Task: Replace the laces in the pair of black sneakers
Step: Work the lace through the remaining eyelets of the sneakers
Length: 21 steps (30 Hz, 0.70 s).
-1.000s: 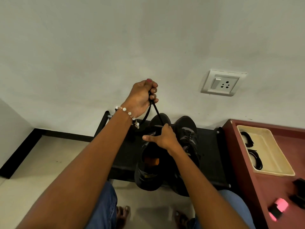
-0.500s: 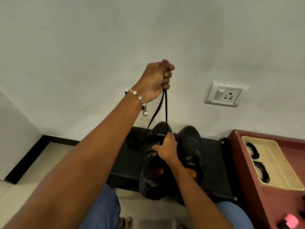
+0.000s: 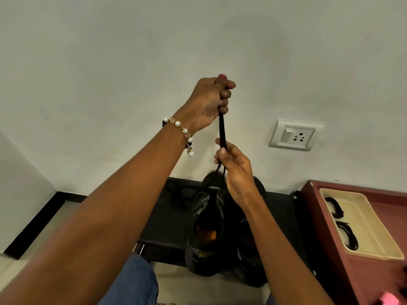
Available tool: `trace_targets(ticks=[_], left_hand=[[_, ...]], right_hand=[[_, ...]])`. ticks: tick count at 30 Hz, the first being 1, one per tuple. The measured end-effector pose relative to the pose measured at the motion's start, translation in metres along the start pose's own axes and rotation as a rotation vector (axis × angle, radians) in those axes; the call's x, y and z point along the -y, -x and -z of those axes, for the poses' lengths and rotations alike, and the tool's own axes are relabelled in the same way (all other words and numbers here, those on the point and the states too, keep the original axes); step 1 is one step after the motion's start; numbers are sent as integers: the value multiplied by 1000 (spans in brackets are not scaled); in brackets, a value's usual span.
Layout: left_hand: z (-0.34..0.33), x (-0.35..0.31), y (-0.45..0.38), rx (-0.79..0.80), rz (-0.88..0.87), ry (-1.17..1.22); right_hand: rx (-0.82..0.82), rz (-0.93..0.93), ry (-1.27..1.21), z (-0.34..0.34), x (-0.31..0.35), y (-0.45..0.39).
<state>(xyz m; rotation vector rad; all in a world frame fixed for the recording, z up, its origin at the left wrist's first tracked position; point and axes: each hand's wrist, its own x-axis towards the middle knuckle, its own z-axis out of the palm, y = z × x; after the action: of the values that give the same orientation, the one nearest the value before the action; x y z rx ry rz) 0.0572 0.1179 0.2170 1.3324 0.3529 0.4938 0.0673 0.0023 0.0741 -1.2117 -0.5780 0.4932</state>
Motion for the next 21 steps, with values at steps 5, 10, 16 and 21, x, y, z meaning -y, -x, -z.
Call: trace_targets(ticks=[5, 10, 16, 21], left_hand=[[12, 7, -7, -51, -3, 76], [20, 15, -10, -82, 8, 133], [17, 32, -3, 11, 66, 96], [16, 30, -5, 12, 26, 116]], right_hand=[[57, -67, 203, 15, -21, -2], [178, -252, 794, 32, -49, -2], [12, -64, 118, 4, 0, -11], [107, -15, 59, 4, 3, -12]])
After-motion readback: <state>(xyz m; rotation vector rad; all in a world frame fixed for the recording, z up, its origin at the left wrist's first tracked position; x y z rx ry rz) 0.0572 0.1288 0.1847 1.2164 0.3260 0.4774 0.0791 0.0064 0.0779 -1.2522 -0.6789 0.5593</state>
